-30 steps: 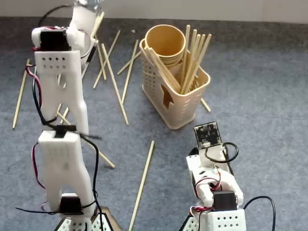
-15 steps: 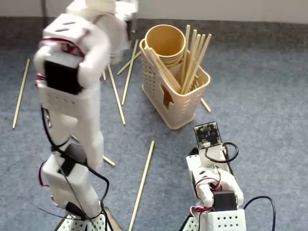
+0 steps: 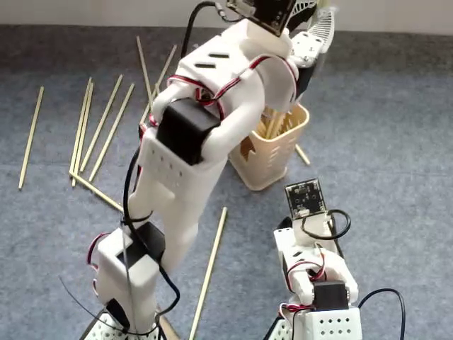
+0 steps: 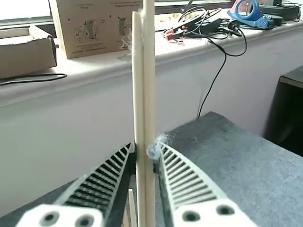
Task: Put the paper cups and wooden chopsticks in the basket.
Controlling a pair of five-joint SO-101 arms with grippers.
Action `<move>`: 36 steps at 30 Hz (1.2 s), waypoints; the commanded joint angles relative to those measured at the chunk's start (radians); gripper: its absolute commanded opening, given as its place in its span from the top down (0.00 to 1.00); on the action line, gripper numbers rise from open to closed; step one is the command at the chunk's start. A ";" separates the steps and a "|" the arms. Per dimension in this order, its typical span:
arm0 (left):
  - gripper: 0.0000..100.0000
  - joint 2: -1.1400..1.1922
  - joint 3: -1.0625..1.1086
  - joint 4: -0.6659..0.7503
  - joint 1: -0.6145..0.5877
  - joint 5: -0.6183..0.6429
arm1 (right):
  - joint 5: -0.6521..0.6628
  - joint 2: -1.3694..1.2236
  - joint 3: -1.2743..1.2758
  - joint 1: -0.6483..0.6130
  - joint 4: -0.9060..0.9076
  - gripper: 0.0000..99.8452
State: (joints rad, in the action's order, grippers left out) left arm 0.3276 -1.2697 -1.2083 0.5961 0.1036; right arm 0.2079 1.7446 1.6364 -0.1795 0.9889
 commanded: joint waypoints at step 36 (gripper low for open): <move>0.88 0.051 -0.044 -0.107 -0.182 0.189 | -0.003 0.010 -0.002 -0.010 0.004 0.72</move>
State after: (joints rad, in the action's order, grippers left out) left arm 0.4166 -1.2651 -1.2651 0.4841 0.2892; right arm 0.2079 1.7446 1.6364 -0.1795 0.9889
